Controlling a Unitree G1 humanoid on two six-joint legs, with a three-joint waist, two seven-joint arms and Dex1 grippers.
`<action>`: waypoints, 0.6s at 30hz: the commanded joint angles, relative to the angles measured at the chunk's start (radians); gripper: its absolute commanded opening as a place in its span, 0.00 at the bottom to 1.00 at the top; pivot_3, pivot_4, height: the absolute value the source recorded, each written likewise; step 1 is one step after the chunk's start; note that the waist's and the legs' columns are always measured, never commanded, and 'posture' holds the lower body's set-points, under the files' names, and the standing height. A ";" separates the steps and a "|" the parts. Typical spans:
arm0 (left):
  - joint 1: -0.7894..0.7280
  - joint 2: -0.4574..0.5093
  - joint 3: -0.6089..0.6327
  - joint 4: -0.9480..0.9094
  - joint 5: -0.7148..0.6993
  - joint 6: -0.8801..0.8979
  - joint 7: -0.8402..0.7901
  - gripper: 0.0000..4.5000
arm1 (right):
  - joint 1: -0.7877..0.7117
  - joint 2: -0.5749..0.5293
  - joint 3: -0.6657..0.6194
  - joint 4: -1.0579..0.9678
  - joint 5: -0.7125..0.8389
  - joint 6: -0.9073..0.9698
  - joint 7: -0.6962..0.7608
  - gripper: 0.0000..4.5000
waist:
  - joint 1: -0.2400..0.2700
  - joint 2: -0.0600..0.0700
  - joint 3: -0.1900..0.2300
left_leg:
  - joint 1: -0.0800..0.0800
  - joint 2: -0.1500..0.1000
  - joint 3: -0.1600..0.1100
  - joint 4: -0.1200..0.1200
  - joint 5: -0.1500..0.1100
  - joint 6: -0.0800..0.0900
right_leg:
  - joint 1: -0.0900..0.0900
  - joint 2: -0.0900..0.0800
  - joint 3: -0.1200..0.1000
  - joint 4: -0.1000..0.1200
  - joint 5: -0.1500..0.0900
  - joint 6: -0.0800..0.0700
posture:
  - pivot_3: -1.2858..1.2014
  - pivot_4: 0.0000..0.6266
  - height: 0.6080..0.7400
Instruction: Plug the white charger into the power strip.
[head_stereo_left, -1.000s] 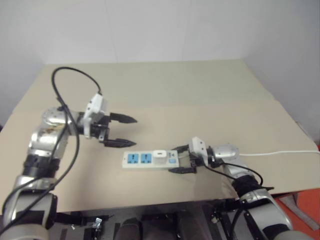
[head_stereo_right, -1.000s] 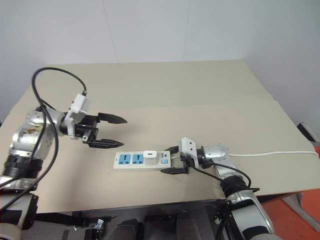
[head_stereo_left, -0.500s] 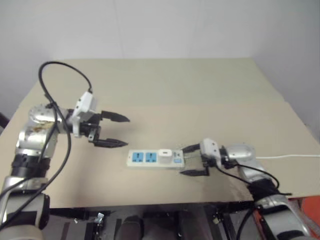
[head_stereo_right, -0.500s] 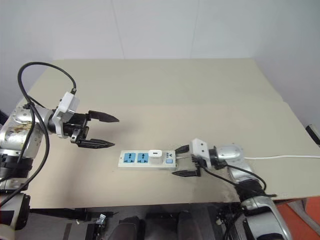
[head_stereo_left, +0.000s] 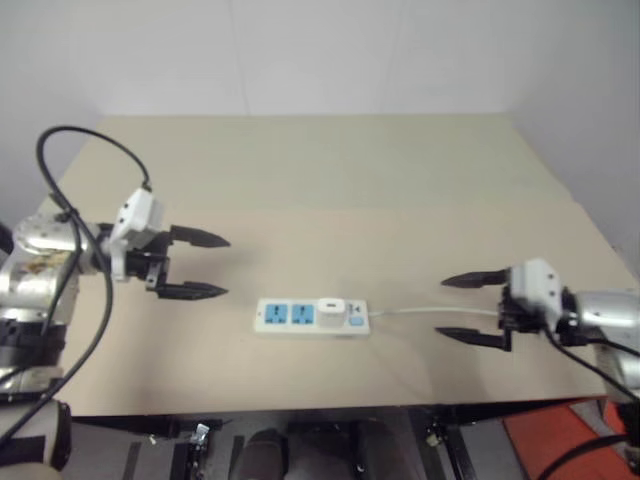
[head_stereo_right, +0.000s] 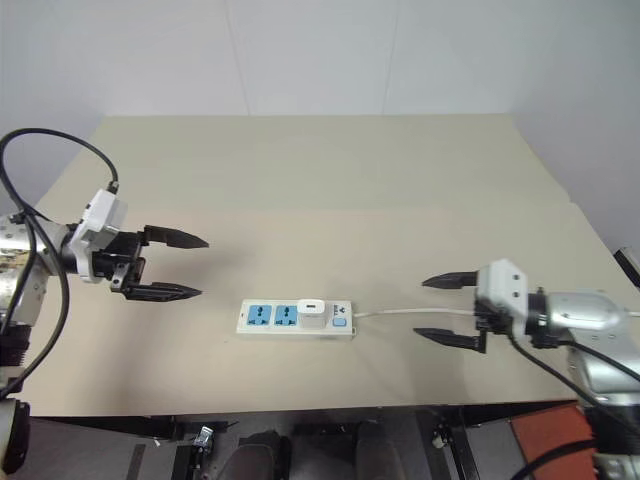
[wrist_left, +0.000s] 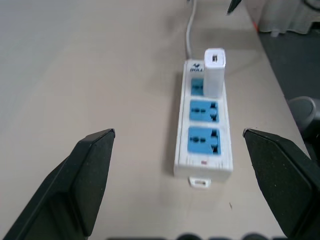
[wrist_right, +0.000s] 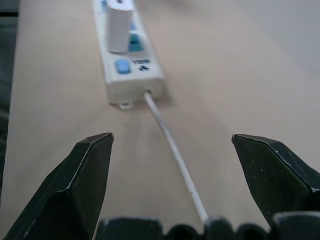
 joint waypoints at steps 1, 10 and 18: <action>0.021 0.029 0.052 -0.046 -0.023 0.012 0.014 1.00 | 0.044 -0.031 -0.088 -0.078 0.046 0.040 -0.028 0.99 | 0.000 0.000 0.000 | 0.000 0.000 0.000 0.000 0.000 0.000 | 0.000 0.000 0.000 0.000 -0.002 0.003 | 0.52 0.24 1.00; 0.124 0.052 0.089 -0.135 -0.061 0.059 0.029 1.00 | 0.168 -0.062 -0.213 -0.190 0.084 0.153 -0.093 0.99 | 0.003 0.000 0.001 | 0.000 0.001 0.001 0.000 0.000 0.000 | 0.001 0.000 0.000 0.000 -0.003 0.005 | 0.52 0.24 1.00; 0.134 0.050 0.085 -0.154 -0.076 0.075 0.046 1.00 | 0.191 -0.060 -0.203 -0.235 0.072 0.180 -0.131 0.99 | 0.002 0.000 0.001 | 0.000 0.001 0.002 0.000 0.000 0.000 | 0.001 0.000 0.001 0.000 -0.003 0.006 | 0.52 0.24 1.00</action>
